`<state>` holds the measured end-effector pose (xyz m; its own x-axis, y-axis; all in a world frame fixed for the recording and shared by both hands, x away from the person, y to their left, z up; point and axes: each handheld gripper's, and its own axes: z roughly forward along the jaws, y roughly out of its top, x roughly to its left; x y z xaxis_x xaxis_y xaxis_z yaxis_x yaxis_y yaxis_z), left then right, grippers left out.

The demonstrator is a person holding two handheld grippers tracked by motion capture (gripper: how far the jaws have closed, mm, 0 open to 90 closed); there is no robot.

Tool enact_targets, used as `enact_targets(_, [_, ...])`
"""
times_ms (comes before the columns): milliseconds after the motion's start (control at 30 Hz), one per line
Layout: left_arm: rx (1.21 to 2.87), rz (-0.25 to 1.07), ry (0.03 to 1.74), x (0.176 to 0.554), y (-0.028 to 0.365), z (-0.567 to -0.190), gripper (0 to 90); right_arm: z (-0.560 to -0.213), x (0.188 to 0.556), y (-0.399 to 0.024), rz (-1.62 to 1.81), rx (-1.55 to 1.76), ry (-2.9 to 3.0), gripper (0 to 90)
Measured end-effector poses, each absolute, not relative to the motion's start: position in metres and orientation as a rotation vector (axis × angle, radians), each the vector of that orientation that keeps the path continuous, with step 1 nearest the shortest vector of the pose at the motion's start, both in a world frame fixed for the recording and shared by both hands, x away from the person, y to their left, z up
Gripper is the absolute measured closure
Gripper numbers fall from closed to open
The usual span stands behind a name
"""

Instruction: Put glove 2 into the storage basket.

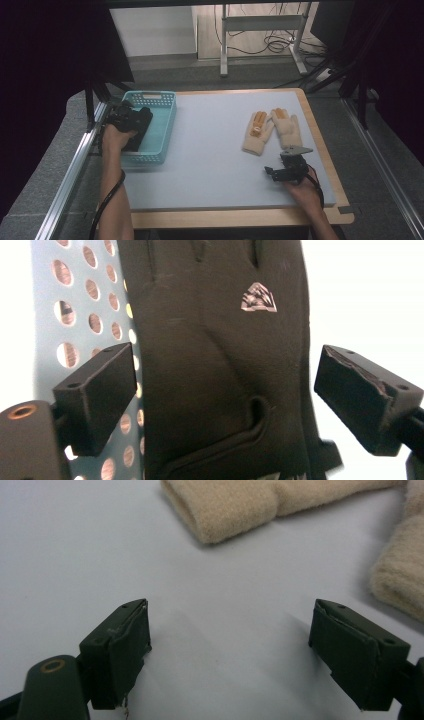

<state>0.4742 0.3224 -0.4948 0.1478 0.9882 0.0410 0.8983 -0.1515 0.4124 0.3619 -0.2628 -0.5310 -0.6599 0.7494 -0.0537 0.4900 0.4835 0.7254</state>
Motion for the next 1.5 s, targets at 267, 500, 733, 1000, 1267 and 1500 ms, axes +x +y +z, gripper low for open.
enact_targets(267, [2.04, 0.437, 1.749, 0.462, 0.327, -0.471, 4.3, -0.531, 0.362, -0.263, 0.987, 1.039, 2.369, 16.4])
enact_targets(500, [1.97, 0.42, 1.623, 0.453, 0.315, -0.463, 1.9, -0.531, 0.362, -0.263, 0.986, 1.038, 2.37, 16.4])
enact_targets(733, [2.008, 0.426, 1.519, 0.442, 0.294, -0.459, 0.5, -0.531, 0.362, -0.263, 0.986, 1.037, 2.369, 16.4])
enact_targets(1000, [2.053, 0.508, 1.349, 0.427, 0.266, -0.446, 0.0, -0.531, 0.362, -0.263, 0.985, 1.037, 2.369, 16.4])
enact_targets(1267, [2.052, 0.512, 1.256, 0.413, 0.244, -0.434, 0.0, -0.531, 0.362, -0.263, 0.984, 1.037, 2.369, 16.4])
enact_targets(1500, [2.04, 0.482, 1.184, 0.396, 0.225, -0.43, 0.0, -0.531, 0.362, -0.263, 0.984, 1.036, 2.37, 16.4])
